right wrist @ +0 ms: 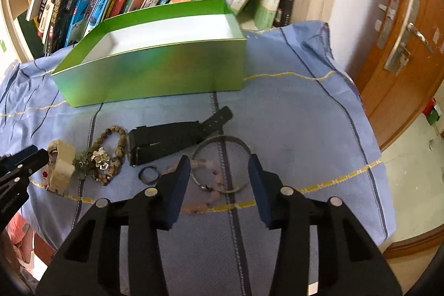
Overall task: Organize jewelry
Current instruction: 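Move the left tool toward the cream watch while the right tool approaches the black watch, then grasp the cream watch with the left tool while the right tool grasps the black watch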
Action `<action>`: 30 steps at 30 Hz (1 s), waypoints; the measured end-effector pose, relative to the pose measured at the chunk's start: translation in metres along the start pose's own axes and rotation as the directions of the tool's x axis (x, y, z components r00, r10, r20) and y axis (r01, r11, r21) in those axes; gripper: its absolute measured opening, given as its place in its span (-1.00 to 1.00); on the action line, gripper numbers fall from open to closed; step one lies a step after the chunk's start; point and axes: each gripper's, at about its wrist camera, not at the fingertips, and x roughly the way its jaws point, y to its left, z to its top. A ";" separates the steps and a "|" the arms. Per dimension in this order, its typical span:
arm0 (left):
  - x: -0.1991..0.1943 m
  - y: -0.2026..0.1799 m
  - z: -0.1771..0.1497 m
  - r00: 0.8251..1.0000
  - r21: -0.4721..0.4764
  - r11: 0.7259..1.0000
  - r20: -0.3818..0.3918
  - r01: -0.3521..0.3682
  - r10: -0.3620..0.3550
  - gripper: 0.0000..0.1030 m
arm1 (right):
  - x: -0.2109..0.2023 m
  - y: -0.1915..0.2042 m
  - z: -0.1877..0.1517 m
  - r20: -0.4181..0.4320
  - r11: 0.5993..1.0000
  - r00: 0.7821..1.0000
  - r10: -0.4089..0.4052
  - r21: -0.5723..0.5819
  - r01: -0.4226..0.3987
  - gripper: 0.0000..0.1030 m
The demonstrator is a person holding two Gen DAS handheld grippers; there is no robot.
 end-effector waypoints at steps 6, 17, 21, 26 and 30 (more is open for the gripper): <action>0.008 -0.005 -0.001 0.998 0.015 0.998 -0.025 0.055 -0.055 -0.14 | 0.009 -0.001 0.002 -0.020 0.999 0.999 -0.050 -0.014 0.050 -0.10; 0.003 -0.005 0.003 0.999 0.005 0.999 0.021 0.040 -0.040 -0.84 | 0.017 -0.017 -0.001 -0.029 0.998 0.998 -0.046 0.037 0.048 -0.87; 0.000 0.006 0.006 0.999 -0.023 1.000 0.035 0.002 -0.001 -0.84 | 0.007 -0.020 0.002 0.003 0.998 0.999 -0.040 0.053 0.040 -0.88; 0.002 -0.001 0.010 0.999 -0.010 0.999 0.028 0.046 -0.046 -0.79 | 0.003 -0.005 0.010 0.010 1.000 1.000 0.017 0.012 -0.017 -0.63; 0.011 -0.019 0.013 0.998 0.041 0.998 0.014 0.054 -0.054 -0.71 | 0.004 0.014 0.011 0.012 0.998 0.999 0.040 -0.038 -0.040 -0.19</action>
